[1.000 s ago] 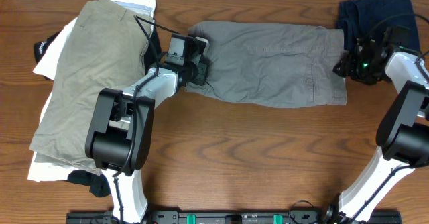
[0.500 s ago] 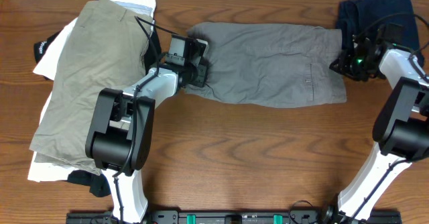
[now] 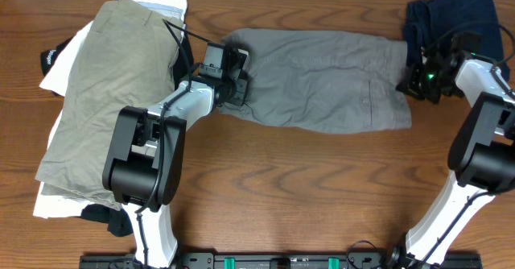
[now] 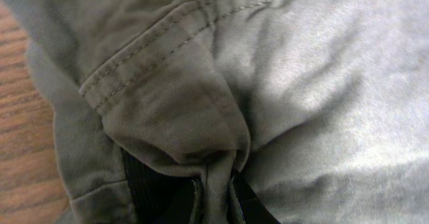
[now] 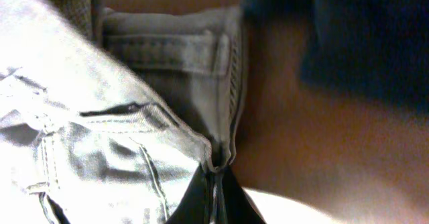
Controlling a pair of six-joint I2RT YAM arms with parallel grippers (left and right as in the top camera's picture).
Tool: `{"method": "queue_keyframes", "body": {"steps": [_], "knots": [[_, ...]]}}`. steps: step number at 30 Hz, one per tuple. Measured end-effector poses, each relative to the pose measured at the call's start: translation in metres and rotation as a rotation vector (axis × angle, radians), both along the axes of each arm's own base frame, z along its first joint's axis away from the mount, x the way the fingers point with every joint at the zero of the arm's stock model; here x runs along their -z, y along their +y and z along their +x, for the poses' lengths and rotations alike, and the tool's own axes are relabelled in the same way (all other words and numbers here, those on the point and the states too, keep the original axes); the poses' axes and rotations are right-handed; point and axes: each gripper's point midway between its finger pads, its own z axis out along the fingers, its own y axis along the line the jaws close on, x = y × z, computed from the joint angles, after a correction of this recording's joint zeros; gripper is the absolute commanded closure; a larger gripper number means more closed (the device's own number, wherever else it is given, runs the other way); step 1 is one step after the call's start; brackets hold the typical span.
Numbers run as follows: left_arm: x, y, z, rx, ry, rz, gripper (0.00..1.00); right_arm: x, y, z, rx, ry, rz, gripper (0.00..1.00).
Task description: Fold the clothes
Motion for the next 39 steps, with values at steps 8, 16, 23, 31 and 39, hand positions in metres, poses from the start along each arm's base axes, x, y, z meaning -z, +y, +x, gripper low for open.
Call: {"method": "queue_keyframes", "body": {"steps": [8, 16, 23, 31, 39], "knots": [[-0.006, 0.004, -0.013, -0.001, 0.044, 0.015, 0.87, -0.059, -0.003, -0.030, 0.026, 0.001, -0.027, 0.99], [-0.020, 0.002, -0.012, -0.004, 0.025, 0.003, 0.87, -0.154, 0.013, -0.036, -0.004, -0.197, -0.086, 0.99], [-0.019, 0.002, -0.012, -0.003, 0.026, 0.003, 0.87, -0.159, 0.047, -0.031, -0.080, -0.213, -0.104, 0.99], [-0.019, 0.002, -0.012, -0.003, 0.026, 0.003, 0.87, -0.155, 0.039, -0.035, -0.052, -0.184, -0.132, 0.99], [-0.019, 0.002, -0.012, -0.003, 0.026, 0.003, 0.87, -0.128, 0.013, -0.042, 0.001, -0.082, -0.186, 0.99]]}}
